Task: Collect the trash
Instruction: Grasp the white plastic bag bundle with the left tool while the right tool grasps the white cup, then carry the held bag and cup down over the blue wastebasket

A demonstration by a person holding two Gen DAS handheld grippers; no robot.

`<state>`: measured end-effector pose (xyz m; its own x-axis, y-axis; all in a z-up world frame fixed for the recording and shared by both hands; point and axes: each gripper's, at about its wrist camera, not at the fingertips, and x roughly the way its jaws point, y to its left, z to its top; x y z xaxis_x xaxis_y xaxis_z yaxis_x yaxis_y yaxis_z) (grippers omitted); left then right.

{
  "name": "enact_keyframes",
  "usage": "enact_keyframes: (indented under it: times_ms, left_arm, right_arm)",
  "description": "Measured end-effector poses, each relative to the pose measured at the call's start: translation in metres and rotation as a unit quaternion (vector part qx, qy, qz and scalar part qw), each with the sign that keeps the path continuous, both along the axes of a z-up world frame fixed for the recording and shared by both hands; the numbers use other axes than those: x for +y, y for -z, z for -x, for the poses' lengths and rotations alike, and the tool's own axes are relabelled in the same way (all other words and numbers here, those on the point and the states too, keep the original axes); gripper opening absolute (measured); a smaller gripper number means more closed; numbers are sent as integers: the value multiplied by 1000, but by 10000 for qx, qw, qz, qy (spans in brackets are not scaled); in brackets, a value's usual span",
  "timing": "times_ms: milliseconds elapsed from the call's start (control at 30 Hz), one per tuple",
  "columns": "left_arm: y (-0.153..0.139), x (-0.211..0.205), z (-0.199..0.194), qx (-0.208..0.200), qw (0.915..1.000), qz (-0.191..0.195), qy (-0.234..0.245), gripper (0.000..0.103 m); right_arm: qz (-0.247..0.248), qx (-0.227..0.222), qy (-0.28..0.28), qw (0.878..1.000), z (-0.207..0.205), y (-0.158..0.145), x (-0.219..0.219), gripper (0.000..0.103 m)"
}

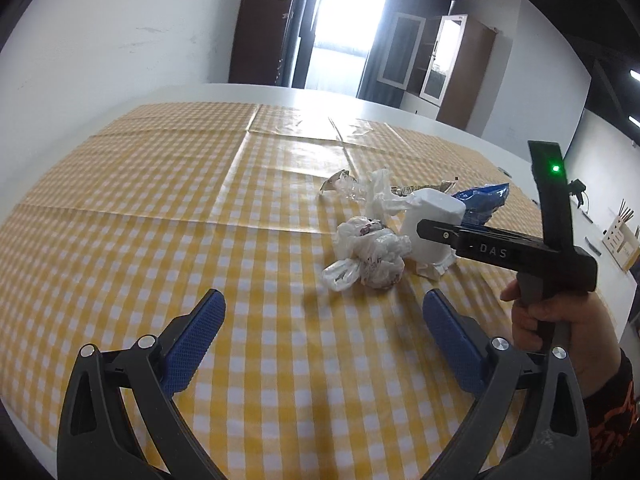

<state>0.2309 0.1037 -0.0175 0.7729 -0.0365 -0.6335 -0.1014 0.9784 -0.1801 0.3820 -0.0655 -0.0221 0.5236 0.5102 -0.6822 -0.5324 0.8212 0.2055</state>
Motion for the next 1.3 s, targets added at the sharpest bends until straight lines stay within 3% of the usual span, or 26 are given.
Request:
enact_keyframes:
  times_ms: [367,433,500,533,600,800,1000,1133,1300]
  left_arm:
    - [18,-37,-89,755,9952,-185,598,95]
    - [25,-38,-98,851,9939,-64,699,87]
    - [29,-35,-103,923,9931,105,721,62]
    - [31,-35,-103,928,9931,130,707,55]
    - [30,-31,-100,847,9939,239,671,52]
    - [17,-12,-82,363,9951,709,580,50]
    - [14,-14,-80,170,9959,723,521,49]
    - [19,-9,-76,271,9953,848,392,48]
    - [4,-13,-31,61,9954,829,475,48]
  right_arm:
    - [-162,22,169,9997,-2,-5,-20,58]
    - [-248,56,226,9994,-2,-5,-25,58]
    - [-322,52,244,9992,-3,-8,-26,58]
    - [-385,32,242,9990,-3,-10,-28,58]
    - [-468,2,219,9987,-2,-13,-28,58]
    - [-632,-96,168,9978,3,-22,-29,58]
    - [-691,-203,276,9970,2,-27,-38,58]
    - [-663,-360,376,9964,6,-31,-39,58]
    - [-405,-563,517,9963,25,-42,-36,58]
